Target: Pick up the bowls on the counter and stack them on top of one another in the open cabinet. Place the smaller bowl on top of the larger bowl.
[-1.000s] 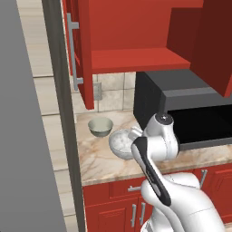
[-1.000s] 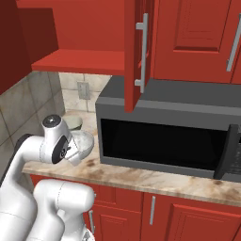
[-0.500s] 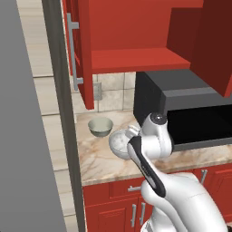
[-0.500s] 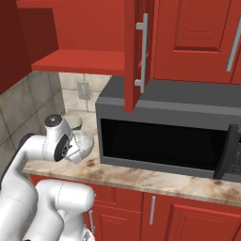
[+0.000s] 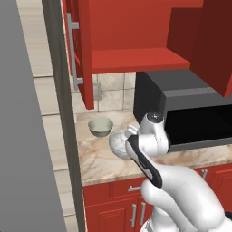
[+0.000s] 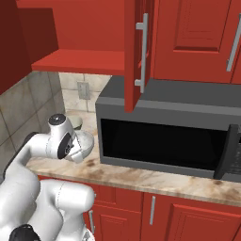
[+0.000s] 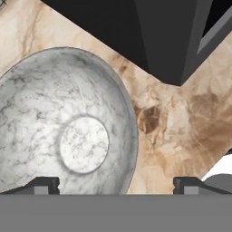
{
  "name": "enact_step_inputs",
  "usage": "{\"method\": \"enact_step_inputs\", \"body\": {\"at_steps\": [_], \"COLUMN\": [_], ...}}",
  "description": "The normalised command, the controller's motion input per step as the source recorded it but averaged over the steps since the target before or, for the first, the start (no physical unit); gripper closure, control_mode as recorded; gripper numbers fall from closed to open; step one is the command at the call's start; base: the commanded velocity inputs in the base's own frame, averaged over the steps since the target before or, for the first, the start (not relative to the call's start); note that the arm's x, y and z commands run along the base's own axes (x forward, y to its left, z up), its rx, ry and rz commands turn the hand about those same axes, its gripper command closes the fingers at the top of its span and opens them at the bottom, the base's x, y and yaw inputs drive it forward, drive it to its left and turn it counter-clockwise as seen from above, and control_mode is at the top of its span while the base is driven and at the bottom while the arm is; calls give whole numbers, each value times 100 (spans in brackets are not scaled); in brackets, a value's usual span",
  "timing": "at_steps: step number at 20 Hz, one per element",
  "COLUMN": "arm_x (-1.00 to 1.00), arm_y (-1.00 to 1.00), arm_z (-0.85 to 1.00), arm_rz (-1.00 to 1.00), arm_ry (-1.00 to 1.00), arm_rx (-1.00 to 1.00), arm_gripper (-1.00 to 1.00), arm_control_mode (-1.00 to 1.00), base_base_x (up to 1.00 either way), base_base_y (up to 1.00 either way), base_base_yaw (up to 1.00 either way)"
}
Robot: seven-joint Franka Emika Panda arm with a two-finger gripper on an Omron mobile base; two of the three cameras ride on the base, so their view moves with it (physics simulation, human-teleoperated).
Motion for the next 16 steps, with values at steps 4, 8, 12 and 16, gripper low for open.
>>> {"method": "enact_step_inputs", "body": {"at_steps": [4, 8, 12, 16], "arm_x": [8, 8, 6, 6], "arm_y": [-1, 5, 4, 5], "arm_z": [-29, -32, -36, -40], "arm_rz": [-4, -4, -4, -4], "arm_ry": [4, 2, 1, 0], "arm_rx": [1, 0, 0, 0], "arm_gripper": [-100, -100, -100, -100], "arm_control_mode": [-100, -100, -100, -100], "base_base_x": [0, 0, 0, 0], "base_base_y": [0, 0, 0, 0], "base_base_yaw": [0, 0, 0, 0]}}
